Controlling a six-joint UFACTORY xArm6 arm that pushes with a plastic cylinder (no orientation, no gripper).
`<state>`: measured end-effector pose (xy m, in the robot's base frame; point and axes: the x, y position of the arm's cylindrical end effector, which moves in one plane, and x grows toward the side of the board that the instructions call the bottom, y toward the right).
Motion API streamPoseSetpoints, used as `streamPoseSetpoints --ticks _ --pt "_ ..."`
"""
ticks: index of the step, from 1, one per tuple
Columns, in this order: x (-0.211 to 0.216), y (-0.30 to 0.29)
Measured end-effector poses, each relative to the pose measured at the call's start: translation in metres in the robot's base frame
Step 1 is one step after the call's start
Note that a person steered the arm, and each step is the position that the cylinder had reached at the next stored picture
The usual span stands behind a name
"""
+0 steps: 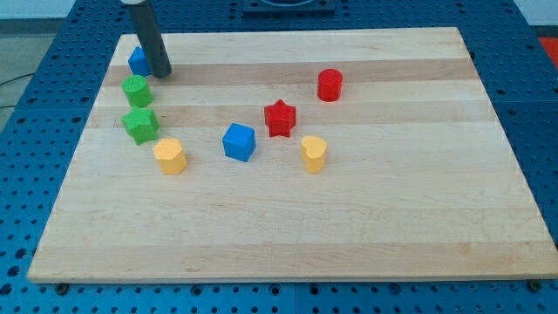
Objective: Move the yellow heart parallel to the right of the red circle
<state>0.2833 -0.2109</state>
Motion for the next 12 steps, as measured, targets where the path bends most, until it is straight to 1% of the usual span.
streamPoseSetpoints --ticks 1,2,3,4,5,6,7,8,9,10,11,12 --pt "-0.009 -0.003" --pt "-0.003 0.023" --pt "0.000 0.167" --pt "0.001 0.293" --pt "0.071 0.342" --pt "0.115 0.358" --pt "0.115 0.358" --pt "0.127 0.340" --pt "0.128 0.272" --pt "0.144 0.230" --pt "0.207 0.230" --pt "0.248 0.225"
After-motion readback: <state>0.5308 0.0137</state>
